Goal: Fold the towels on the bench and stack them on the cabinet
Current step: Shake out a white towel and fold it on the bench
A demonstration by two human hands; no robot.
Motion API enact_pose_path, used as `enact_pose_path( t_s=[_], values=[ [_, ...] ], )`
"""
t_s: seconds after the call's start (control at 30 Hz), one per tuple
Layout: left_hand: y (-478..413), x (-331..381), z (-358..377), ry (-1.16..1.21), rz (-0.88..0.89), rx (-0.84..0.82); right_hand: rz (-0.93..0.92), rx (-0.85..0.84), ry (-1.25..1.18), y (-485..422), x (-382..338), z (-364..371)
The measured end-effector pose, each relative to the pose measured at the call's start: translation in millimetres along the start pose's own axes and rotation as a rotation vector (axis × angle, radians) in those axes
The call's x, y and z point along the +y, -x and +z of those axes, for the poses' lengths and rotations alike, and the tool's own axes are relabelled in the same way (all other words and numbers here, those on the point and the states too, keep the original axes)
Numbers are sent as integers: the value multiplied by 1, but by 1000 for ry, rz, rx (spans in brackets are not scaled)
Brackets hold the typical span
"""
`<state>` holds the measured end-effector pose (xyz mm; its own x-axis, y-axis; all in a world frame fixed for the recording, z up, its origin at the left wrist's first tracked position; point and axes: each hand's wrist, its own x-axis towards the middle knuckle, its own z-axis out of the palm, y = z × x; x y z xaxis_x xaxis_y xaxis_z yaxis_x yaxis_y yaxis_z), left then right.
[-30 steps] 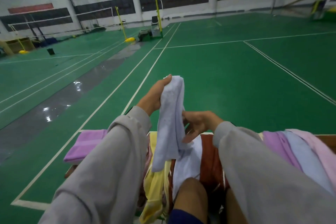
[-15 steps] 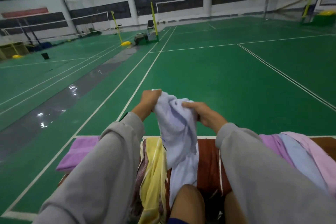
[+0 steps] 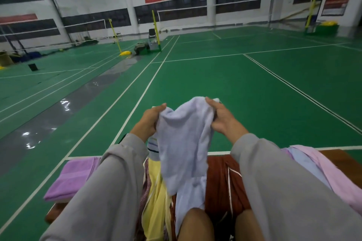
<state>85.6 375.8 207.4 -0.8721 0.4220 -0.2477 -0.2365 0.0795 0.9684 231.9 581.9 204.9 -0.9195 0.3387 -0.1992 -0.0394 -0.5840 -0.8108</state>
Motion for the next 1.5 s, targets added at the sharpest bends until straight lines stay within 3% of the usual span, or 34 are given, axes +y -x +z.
enact_pose_path(
  t_s=[0.07, 0.13, 0.27, 0.43, 0.53, 0.67, 0.73, 0.8, 0.9, 0.97, 1.03, 1.1, 1.23, 1.5],
  values=[
    [-6, -5, -2, -209, 35, 73, 15, 71, 319, 1, 1, -3],
    [-5, -11, -3, -371, 40, 104, 61, 79, 369, 6, -3, -4],
    [-1, -6, -3, -164, 143, 147, -125, 127, 3, 1, -26, -8],
    [-2, 2, -8, -60, 86, 203, -9, 428, 444, -17, -32, -36],
    [-8, 8, -13, -18, 110, 214, -213, 541, 547, -4, -55, -32],
    [-18, 9, -18, -219, 36, 288, -178, 613, 707, -1, -65, -37],
    [-23, 12, -24, -212, -46, 217, -80, 525, 560, -4, -69, -41],
    [-23, 19, -30, -52, -44, 187, -56, 464, 362, -7, -73, -44],
    [-2, 24, -28, 173, 36, 75, -42, 490, 364, -4, -70, -45],
    [16, 17, -20, 95, 3, -102, -39, 470, 398, 1, -66, -43],
    [26, 11, -13, -130, -62, -211, -89, 440, 360, 0, -67, -41],
    [17, 14, -10, -150, -70, -90, -178, 478, 290, -2, -72, -39],
    [-10, 29, -16, 20, 67, 364, -274, 614, 304, -4, -77, -40],
    [-11, 36, -2, -141, 124, 272, -286, 691, 344, -1, -76, -69]
  ],
)
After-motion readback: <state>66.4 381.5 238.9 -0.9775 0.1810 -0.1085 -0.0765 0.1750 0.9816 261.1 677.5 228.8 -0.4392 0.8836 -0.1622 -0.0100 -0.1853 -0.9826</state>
